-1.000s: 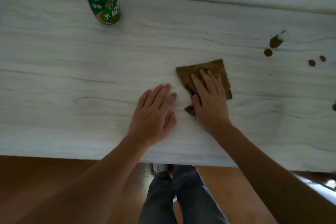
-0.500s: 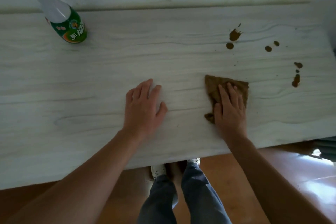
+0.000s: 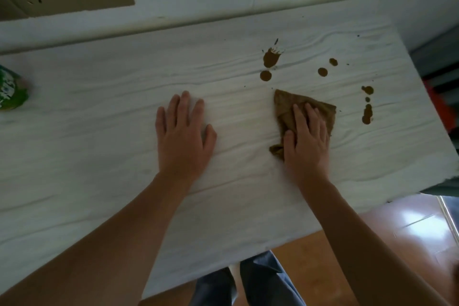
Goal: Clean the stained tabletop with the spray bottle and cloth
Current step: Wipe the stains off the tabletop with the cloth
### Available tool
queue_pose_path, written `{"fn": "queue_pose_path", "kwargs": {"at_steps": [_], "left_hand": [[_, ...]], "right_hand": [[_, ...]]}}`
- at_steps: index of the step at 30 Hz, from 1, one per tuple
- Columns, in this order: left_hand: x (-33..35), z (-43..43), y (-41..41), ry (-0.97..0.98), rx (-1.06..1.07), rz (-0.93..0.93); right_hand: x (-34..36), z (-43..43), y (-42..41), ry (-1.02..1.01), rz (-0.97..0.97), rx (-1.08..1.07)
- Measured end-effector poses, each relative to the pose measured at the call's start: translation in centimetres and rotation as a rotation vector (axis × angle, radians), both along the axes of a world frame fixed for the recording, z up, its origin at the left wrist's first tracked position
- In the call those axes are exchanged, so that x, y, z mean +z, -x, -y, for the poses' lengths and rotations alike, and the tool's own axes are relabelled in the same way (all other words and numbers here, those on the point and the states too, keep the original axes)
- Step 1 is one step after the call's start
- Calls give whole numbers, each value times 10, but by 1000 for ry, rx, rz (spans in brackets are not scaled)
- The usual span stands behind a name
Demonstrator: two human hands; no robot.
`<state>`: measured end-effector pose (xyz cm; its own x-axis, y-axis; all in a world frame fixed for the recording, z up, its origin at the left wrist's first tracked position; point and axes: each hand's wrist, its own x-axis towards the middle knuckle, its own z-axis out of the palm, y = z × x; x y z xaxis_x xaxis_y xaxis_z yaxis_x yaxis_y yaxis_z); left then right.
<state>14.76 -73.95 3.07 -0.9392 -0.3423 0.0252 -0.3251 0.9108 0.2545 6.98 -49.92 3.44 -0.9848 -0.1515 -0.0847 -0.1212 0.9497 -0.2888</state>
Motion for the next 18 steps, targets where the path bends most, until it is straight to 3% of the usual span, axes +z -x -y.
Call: {"fn": "queue_pose_path", "kwargs": {"at_steps": [5, 11, 15, 18], "left_hand": [[-2, -1, 4, 52, 20, -14], [-3, -1, 5, 84, 27, -44], [-3, -2, 6, 94, 34, -45], [-2, -2, 6, 93, 38, -42]], "right_hand": [[3, 5, 80, -15, -15, -6], [3, 77, 161, 47, -54, 38], [-7, 114, 131, 69, -113, 343], [-7, 91, 89, 88, -102, 575]]}}
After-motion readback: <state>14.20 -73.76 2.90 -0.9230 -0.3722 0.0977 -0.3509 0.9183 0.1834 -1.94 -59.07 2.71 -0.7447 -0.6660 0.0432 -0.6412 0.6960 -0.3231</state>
